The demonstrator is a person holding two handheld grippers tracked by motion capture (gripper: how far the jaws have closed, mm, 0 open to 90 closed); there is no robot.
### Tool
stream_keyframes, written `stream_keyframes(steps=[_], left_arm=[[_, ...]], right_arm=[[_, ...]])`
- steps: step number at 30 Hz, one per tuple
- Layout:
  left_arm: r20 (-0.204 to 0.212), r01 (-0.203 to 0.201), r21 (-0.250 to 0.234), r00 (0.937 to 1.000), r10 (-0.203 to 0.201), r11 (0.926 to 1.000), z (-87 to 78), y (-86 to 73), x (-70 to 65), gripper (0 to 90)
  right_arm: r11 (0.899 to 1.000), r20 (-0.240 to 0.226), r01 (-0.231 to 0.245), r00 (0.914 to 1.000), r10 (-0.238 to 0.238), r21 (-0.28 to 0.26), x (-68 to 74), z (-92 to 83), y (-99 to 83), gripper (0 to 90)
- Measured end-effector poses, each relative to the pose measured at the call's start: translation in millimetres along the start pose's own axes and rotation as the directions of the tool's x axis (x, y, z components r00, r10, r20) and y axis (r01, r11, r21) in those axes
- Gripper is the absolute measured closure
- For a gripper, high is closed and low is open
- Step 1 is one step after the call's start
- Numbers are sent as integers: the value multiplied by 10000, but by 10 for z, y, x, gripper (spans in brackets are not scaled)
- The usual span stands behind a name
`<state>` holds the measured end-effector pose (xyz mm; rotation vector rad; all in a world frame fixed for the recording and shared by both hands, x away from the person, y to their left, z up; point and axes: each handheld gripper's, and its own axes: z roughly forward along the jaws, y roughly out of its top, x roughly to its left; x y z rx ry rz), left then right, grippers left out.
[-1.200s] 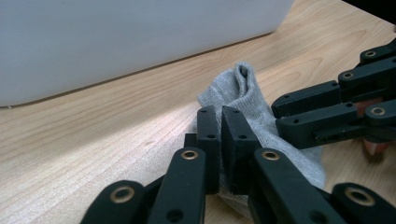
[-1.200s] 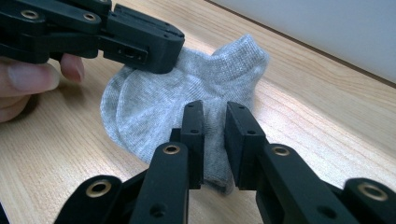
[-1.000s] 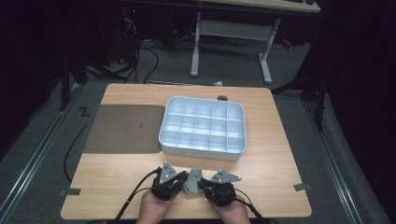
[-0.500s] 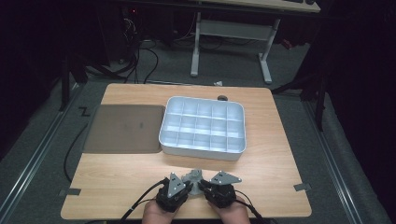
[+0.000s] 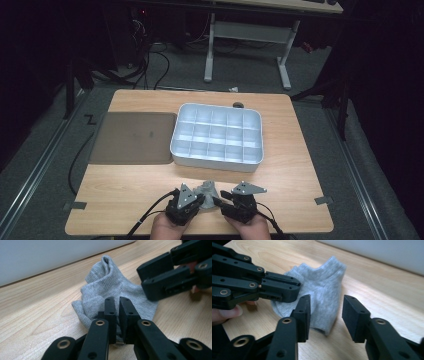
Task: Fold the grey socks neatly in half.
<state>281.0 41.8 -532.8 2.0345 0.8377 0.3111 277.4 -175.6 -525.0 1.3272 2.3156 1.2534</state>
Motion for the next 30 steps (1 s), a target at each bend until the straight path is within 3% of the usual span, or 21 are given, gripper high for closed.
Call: stream_keyframes(steps=[8, 18, 22, 27, 30], left_arm=[[1, -8, 1, 10000, 8, 10000, 0, 0, -1, 851], [15, -237, -7, 9997, 237, 9997, -3, -1, -20, 812], [-38, -143, -18, 9999, 143, 9999, -3, -1, -14, 808], [-192, -86, 70, 9998, 87, 9999, 17, 12, -3, 848], [-76, -163, 91, 9998, 164, 9998, 46, 30, -20, 872]], right_arm=[[9988, -55, -327, 9994, 329, 368, 7, 99, -9, 553], [9984, -373, -113, 9992, 134, 555, 10, 109, -10, 746], [9992, -237, 71, 9997, -61, 399, 51, 97, -25, 814], [9995, -284, 217, 9994, -211, 225, 120, 42, -28, 826], [9983, -357, 548, 9978, -554, -174, 210, -47, -2, 829]])
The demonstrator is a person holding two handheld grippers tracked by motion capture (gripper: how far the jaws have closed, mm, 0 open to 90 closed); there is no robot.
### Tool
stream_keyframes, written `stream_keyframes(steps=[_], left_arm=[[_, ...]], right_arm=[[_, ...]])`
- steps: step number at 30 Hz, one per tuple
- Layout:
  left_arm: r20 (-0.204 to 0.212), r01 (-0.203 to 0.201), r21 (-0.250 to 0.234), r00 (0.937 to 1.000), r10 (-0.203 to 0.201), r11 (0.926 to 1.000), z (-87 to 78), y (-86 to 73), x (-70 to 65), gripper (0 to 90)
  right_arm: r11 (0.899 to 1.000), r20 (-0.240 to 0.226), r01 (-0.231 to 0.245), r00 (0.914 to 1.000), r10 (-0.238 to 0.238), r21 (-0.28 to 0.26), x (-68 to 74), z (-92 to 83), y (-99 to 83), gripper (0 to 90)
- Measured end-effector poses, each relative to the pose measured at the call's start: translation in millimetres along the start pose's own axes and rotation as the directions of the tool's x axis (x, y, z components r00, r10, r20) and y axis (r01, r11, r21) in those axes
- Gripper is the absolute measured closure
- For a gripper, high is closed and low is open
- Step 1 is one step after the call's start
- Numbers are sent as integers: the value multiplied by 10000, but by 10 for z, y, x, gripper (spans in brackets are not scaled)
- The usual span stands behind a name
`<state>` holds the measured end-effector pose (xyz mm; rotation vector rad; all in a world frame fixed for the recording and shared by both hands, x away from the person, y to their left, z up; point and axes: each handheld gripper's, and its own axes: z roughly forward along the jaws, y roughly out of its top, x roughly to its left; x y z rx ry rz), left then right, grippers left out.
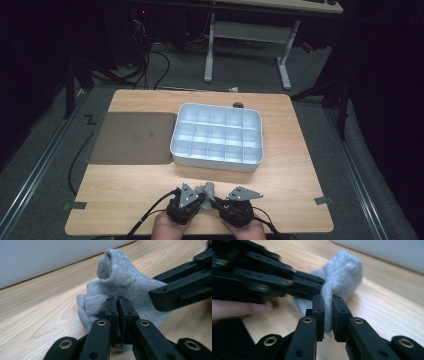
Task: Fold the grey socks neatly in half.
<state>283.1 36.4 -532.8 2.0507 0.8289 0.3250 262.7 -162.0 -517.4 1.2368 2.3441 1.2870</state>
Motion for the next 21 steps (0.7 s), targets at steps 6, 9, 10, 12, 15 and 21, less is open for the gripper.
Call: stream_keyframes(steps=[6, 9, 10, 12, 15, 21], left_arm=[[42, -27, 66, 10000, 26, 10000, 26, 15, -24, 886], [104, 25, 71, 9999, -26, 10000, 27, 17, -16, 886], [109, 22, 81, 9999, -23, 10000, 27, 17, -16, 886], [103, 10, 82, 9999, -11, 10000, 27, 17, -17, 886], [103, 7, 83, 9999, -8, 10000, 27, 17, -18, 885], [105, 29, 81, 9999, -30, 10000, 27, 17, -16, 885]], right_arm=[[9994, 132, 326, 9994, -325, -139, 58, -21, 2, 826], [9999, 94, 103, 9999, -102, -124, 11, -31, 3, 796], [9998, 90, 64, 9999, -63, -163, 1, -36, 2, 782], [9998, 75, 32, 10000, -31, -186, -7, -44, 4, 770], [9985, 269, -25, 9996, 40, -547, -57, -114, 24, 725], [9987, 1084, -369, 9933, 405, -343, -221, -136, 7, 736]])
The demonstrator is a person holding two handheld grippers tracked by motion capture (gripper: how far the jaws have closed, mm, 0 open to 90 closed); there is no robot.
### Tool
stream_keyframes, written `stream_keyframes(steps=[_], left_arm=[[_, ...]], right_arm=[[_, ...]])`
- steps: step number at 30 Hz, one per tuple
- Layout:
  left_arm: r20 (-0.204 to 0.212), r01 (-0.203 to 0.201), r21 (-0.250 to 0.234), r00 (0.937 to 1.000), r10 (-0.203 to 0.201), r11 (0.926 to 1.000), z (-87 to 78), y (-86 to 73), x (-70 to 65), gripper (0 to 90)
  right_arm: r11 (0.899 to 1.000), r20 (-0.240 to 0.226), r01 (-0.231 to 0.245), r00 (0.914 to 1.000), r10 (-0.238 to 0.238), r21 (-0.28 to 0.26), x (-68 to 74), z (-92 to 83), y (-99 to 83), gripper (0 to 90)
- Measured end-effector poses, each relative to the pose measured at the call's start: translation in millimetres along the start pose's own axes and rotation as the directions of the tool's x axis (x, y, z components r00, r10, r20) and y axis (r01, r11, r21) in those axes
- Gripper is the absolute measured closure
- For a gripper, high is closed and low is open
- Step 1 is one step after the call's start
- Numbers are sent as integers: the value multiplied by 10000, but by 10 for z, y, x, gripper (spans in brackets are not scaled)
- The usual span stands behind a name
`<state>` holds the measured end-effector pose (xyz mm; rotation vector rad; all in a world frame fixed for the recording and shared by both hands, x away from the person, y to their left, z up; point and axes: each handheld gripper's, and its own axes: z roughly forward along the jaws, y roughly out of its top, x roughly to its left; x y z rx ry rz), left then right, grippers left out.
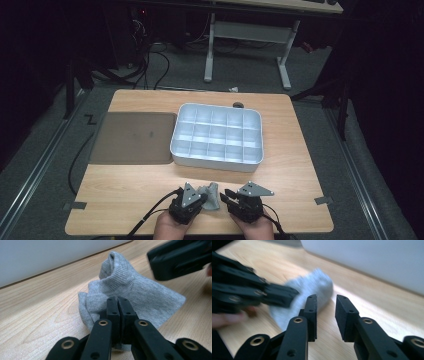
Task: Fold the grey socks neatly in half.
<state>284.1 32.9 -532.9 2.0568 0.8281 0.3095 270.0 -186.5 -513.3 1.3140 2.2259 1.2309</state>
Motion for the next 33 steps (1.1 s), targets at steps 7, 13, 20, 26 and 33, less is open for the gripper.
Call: stream_keyframes(steps=[7, 13, 20, 26, 33], left_arm=[[-62, 41, -28, 10000, -42, 10000, 1, -1, -9, 882], [-170, 150, -28, 9997, -150, 9999, 4, 1, -27, 881], [-336, -74, 43, 9994, 75, 10000, 42, 24, -126, 895], [28, 228, 13, 9997, -228, 9997, 50, 31, -91, 883], [226, 694, -549, 9974, -683, 9961, 10, 12, -29, 760]], right_arm=[[9980, 112, 71, 9999, -78, 626, 18, 155, -60, 900], [9968, -99, 191, 9998, -183, 776, 91, 211, -81, 900], [9992, -397, 380, 9985, -374, 141, 226, 153, -30, 900], [9993, -474, 367, 9982, -367, -10, 189, 138, -32, 900], [9996, -311, 292, 9991, -293, -57, 149, 116, -31, 900]])
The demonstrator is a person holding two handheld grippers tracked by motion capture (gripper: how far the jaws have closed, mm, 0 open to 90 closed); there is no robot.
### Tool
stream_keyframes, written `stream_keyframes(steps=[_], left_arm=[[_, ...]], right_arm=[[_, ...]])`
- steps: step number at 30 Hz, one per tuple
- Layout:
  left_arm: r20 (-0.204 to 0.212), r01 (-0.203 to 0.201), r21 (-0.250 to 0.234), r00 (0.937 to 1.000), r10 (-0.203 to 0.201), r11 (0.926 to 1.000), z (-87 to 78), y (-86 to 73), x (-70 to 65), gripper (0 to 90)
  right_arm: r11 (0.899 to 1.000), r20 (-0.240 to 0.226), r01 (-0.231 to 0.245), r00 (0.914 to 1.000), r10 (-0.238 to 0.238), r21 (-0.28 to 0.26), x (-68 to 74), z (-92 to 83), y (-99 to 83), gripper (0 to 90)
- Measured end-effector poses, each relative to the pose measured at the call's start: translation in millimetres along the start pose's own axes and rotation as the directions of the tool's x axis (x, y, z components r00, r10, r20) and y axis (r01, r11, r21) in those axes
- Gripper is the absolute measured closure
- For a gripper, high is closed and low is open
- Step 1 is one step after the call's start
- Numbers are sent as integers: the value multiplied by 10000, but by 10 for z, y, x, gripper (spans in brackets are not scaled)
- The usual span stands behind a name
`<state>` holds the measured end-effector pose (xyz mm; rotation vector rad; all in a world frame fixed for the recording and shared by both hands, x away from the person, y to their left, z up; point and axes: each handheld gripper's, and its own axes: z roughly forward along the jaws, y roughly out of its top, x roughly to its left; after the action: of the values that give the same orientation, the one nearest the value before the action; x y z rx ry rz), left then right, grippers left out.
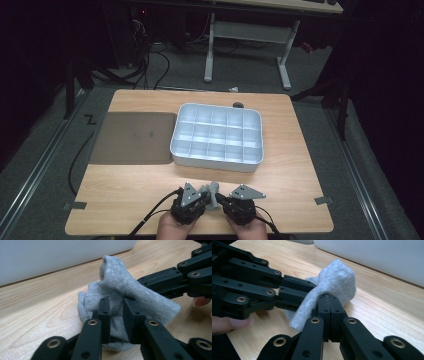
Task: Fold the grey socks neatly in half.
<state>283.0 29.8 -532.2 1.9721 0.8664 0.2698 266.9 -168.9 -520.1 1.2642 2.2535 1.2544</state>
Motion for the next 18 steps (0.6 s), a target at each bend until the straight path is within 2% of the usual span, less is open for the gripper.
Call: stream_keyframes(steps=[7, 18], left_arm=[[122, 270, -276, 9996, -266, 9993, -48, -20, 66, 701], [183, 479, -761, 9987, -467, 9959, -167, -13, 121, 691]], right_arm=[[10000, 45, 38, 10000, -38, 78, -6, 18, -11, 900], [10000, 73, 23, 10000, -24, 80, -8, 15, -10, 900]])
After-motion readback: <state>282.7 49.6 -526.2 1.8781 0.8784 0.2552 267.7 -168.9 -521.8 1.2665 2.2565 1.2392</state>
